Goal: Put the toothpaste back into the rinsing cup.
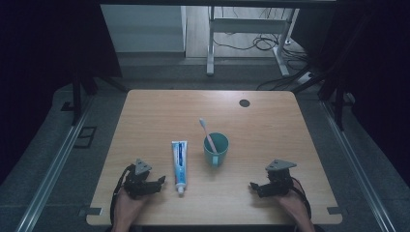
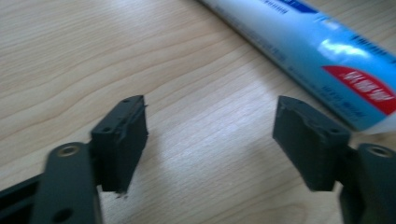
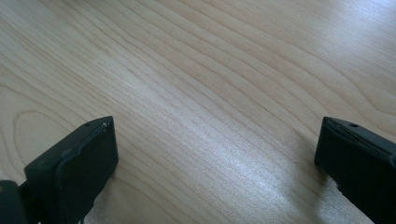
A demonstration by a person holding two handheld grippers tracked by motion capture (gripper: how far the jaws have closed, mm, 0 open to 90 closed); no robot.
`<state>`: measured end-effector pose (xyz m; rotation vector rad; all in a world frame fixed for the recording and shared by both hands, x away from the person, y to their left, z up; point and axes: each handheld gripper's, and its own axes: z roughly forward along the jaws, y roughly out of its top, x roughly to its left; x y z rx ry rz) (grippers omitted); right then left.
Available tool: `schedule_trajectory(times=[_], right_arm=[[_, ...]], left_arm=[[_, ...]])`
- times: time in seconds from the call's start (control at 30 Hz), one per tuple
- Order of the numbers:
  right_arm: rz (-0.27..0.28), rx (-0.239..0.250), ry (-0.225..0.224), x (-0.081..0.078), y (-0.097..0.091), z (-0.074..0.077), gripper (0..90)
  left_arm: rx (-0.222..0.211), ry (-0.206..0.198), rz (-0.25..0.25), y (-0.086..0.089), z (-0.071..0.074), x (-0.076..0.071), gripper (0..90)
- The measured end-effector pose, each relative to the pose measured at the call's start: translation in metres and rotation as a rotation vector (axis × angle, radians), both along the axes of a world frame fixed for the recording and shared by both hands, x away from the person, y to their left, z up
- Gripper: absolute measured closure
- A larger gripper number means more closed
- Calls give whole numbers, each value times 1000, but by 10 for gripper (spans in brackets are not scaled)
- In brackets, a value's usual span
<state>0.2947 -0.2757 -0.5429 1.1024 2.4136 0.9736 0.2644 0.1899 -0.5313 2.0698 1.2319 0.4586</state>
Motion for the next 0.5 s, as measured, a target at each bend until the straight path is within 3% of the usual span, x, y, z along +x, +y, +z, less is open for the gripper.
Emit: schedule_trajectory(times=[0.13,0.17,0.23,0.4,0.43,0.5], right_arm=[[4,4,-5,-1,-1,-1,0],[3,5,-3,-1,-1,-1,0],[4,5,-4,-1,-1,-1,0],[4,5,-4,-1,-1,-1,0],[4,5,-4,-1,-1,-1,0],[4,5,-4,-1,-1,-1,0]], left_arm=[[-27,-8,-21,0,5,-1,343],[-39,-16,-33,-1,7,-1,405],[-56,-23,-54,-2,10,-1,445],[-65,-23,-110,-8,15,0,574],[-64,-20,-121,-10,17,1,642],[-72,-17,-132,-14,19,2,696]])
